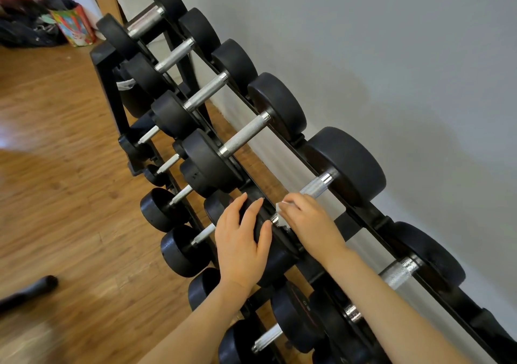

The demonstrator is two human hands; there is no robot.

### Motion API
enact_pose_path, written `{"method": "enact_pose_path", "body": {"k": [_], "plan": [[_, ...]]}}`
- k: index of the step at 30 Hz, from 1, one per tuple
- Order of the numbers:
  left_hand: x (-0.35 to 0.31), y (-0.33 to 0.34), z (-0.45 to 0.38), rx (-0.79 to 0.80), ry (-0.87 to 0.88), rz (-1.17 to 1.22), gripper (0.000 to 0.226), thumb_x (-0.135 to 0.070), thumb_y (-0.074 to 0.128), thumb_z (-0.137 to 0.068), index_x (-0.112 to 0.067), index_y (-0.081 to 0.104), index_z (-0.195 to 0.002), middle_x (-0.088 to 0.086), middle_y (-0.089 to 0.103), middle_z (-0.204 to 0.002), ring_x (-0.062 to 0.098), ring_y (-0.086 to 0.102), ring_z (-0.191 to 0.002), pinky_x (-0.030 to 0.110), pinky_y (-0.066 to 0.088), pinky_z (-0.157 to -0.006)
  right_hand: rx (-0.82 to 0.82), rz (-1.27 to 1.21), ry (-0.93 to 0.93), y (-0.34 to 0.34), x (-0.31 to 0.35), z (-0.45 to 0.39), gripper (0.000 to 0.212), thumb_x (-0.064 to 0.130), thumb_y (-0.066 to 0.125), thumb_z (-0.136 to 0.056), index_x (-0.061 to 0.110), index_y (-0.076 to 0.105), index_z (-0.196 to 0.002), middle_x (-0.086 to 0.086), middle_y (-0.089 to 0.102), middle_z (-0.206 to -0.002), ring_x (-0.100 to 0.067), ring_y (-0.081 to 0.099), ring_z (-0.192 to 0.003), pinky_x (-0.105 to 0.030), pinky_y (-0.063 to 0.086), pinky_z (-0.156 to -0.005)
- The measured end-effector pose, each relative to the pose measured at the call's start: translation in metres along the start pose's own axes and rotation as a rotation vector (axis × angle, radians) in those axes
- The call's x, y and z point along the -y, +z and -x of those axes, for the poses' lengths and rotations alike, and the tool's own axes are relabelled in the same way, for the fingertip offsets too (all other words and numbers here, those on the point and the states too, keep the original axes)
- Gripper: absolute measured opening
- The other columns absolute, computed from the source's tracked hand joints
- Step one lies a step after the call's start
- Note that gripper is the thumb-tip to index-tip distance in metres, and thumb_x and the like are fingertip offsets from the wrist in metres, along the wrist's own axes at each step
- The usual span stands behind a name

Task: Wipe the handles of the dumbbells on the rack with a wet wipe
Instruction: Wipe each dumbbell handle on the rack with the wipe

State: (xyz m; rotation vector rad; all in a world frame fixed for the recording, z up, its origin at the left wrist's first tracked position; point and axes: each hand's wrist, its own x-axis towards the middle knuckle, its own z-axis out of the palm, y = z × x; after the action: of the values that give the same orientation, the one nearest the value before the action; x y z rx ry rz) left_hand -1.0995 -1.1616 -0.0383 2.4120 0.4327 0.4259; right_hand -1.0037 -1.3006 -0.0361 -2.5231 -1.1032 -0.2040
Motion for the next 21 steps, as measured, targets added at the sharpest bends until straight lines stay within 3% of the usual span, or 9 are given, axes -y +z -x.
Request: {"method": "enact_pose_path", "body": {"k": [3, 7, 11, 16, 21], "plan": [[0.001, 0.000, 0.001, -0.005, 0.000, 0.007, 0.049, -0.046, 0.039, -0.095, -0.025, 0.055, -0.136, 0.002, 0.048, -0.145, 0.022, 0.041, -0.136, 0.039, 0.028, -0.110, 0.056, 0.053, -0.066, -0.006, -0.010, -0.006, 0.021, 0.011, 0.074, -0.082, 0.004, 0.068, -0.102, -0.008, 0.063, -0.101, -0.024, 0.062, -0.088, -0.036, 0.058, -0.066], [0.000, 0.001, 0.000, -0.017, 0.005, 0.017, 0.047, -0.045, 0.041, -0.095, -0.024, 0.057, -0.134, 0.003, 0.049, -0.143, 0.021, 0.041, -0.135, 0.038, 0.028, -0.109, -0.045, 0.016, 0.044, -0.008, -0.016, -0.008, 0.015, 0.013, 0.072, -0.085, 0.007, 0.071, -0.099, -0.005, 0.063, -0.097, -0.020, 0.061, -0.083, -0.034, 0.057, -0.067], [0.002, 0.002, 0.000, -0.026, 0.011, 0.018, 0.047, -0.045, 0.042, -0.094, -0.023, 0.058, -0.133, 0.003, 0.050, -0.142, 0.021, 0.042, -0.134, 0.040, 0.031, -0.109, 0.063, 0.052, -0.093, 0.001, 0.001, -0.007, 0.013, 0.017, 0.069, -0.086, 0.008, 0.070, -0.096, -0.005, 0.063, -0.093, -0.021, 0.060, -0.081, -0.035, 0.055, -0.063], [0.001, 0.002, -0.001, -0.034, 0.026, 0.008, 0.046, -0.043, 0.043, -0.095, -0.022, 0.060, -0.131, 0.004, 0.051, -0.140, 0.021, 0.043, -0.132, 0.037, 0.028, -0.107, -0.077, 0.121, -0.010, -0.003, 0.004, -0.016, 0.008, 0.018, 0.076, -0.082, 0.011, 0.073, -0.079, -0.002, 0.064, -0.078, -0.018, 0.059, -0.067, -0.030, 0.049, -0.056], [0.001, 0.002, -0.001, -0.032, 0.021, 0.001, 0.045, -0.043, 0.043, -0.095, -0.023, 0.060, -0.131, 0.004, 0.051, -0.140, 0.020, 0.041, -0.131, 0.036, 0.025, -0.107, 0.014, 0.096, -0.147, 0.010, 0.006, -0.009, 0.009, 0.014, 0.076, -0.081, 0.010, 0.073, -0.089, -0.003, 0.065, -0.086, -0.020, 0.058, -0.076, -0.031, 0.047, -0.062]]}}
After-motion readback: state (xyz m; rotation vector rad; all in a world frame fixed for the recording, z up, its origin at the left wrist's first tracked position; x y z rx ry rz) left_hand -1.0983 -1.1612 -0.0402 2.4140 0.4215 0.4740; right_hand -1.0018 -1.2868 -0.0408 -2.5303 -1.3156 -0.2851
